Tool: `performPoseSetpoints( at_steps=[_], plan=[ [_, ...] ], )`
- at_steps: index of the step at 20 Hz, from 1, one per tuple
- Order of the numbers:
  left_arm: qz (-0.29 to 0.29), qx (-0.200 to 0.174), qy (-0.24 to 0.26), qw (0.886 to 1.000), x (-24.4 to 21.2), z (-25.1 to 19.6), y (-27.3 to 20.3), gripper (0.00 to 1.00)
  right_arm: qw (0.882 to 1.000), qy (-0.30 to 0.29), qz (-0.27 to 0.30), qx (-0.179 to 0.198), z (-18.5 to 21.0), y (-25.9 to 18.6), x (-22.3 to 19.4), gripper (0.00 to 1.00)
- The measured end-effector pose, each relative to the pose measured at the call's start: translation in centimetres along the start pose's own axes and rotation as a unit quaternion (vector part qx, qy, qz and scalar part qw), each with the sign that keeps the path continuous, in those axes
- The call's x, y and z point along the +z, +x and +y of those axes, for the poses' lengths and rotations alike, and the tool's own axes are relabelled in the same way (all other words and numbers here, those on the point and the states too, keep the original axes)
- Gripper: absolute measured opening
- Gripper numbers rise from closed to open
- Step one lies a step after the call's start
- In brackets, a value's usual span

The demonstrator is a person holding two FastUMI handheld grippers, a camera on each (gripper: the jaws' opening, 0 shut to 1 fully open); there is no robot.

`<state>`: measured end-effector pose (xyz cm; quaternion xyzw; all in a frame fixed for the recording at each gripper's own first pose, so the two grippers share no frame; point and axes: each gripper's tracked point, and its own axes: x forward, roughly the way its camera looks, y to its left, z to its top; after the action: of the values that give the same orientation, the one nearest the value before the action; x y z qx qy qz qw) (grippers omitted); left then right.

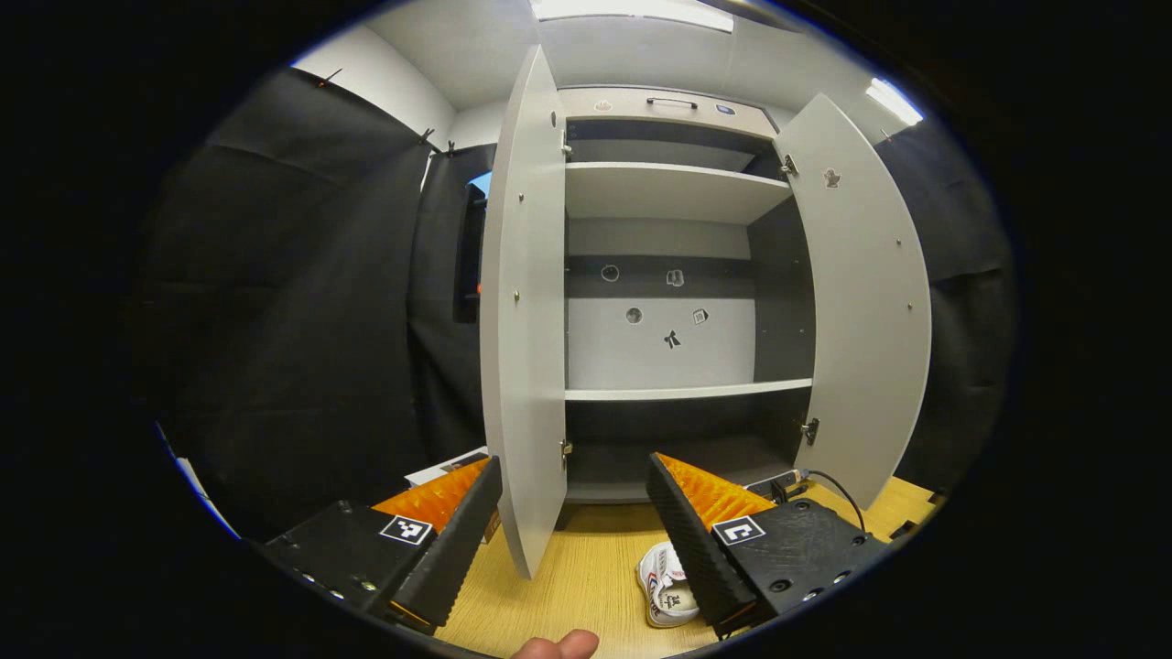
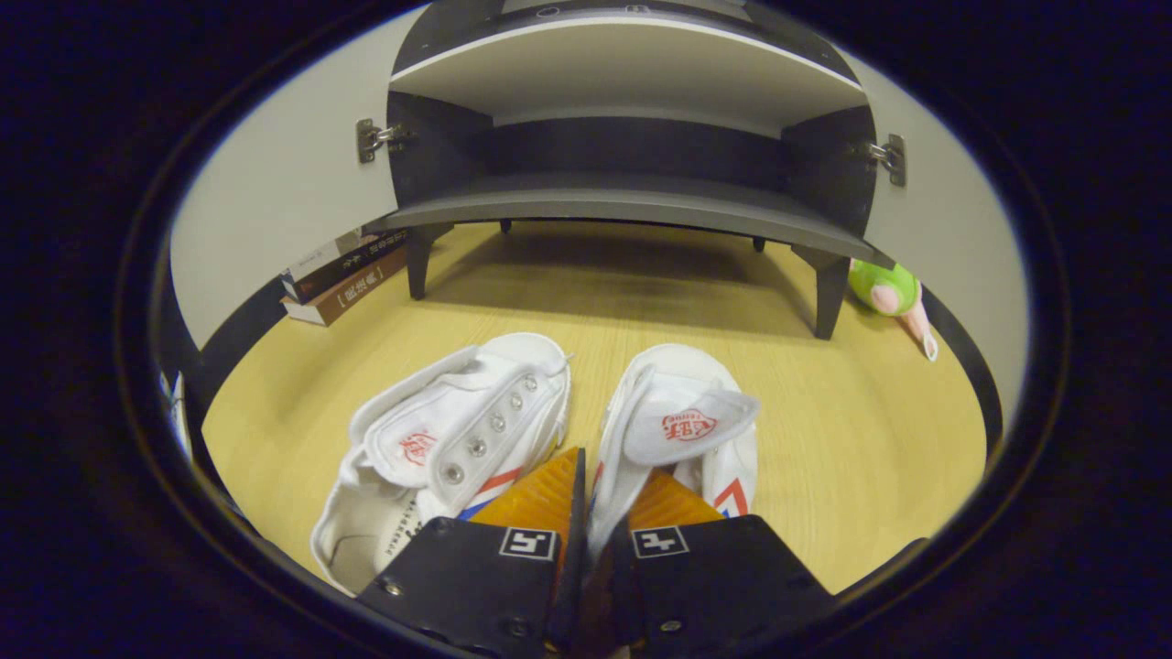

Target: Grab one shoe with the right hand and put it into the shoe cabinet, grab the other shoe with the left hand and put it into the shoe cabinet; then close the right door with the right hand and the left door with the left hand.

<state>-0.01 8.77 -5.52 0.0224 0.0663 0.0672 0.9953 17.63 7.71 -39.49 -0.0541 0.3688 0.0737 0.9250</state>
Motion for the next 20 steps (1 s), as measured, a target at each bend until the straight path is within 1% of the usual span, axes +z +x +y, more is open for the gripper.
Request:
performPoseSetpoints(
  at_steps=[1, 3, 6, 9, 11, 14, 16, 18, 20],
  plan=[
    [0.000, -0.001, 0.000, 1.000, -0.1, -0.1, 0.0, 0.95, 1.000, 0.004, -0.006, 0.002, -0.1, 0.1, 0.1, 0.08],
    [0.002, -0.006, -0.002, 1.000, -0.4, -0.4, 0.1, 0.95, 1.000, -0.001, -0.023, -0.003, -0.5, -0.7, 0.7, 0.04],
    [0.005, -0.011, -0.007, 1.000, -0.8, -1.0, 0.1, 0.95, 0.997, -0.024, -0.070, -0.011, -1.1, -3.2, 3.1, 0.04],
    [0.008, -0.024, -0.010, 1.000, -1.2, -2.0, 0.2, 0.95, 0.992, -0.063, -0.111, -0.008, -1.2, -7.6, 6.9, 0.04],
    [0.000, -0.030, -0.009, 1.000, -1.2, -2.6, 0.4, 0.95, 0.987, -0.075, -0.145, 0.002, -1.0, -11.1, 10.4, 0.04],
    [-0.010, -0.041, -0.011, 0.999, -0.9, -3.9, 0.6, 0.95, 0.979, -0.084, -0.187, 0.000, -1.6, -15.7, 16.6, 0.04],
    [-0.019, -0.047, -0.013, 0.999, -0.6, -4.6, 0.6, 0.95, 0.975, -0.079, -0.209, 0.004, -1.9, -17.6, 21.5, 0.04],
    [-0.020, -0.052, -0.020, 0.998, -0.6, -5.5, 0.8, 0.95, 0.970, -0.087, -0.229, 0.009, -2.6, -18.3, 26.9, 0.04],
    [-0.018, -0.060, -0.023, 0.998, -0.8, -6.1, 0.8, 0.95, 0.968, -0.090, -0.232, -0.006, -3.9, -17.8, 32.8, 0.04]
  ],
)
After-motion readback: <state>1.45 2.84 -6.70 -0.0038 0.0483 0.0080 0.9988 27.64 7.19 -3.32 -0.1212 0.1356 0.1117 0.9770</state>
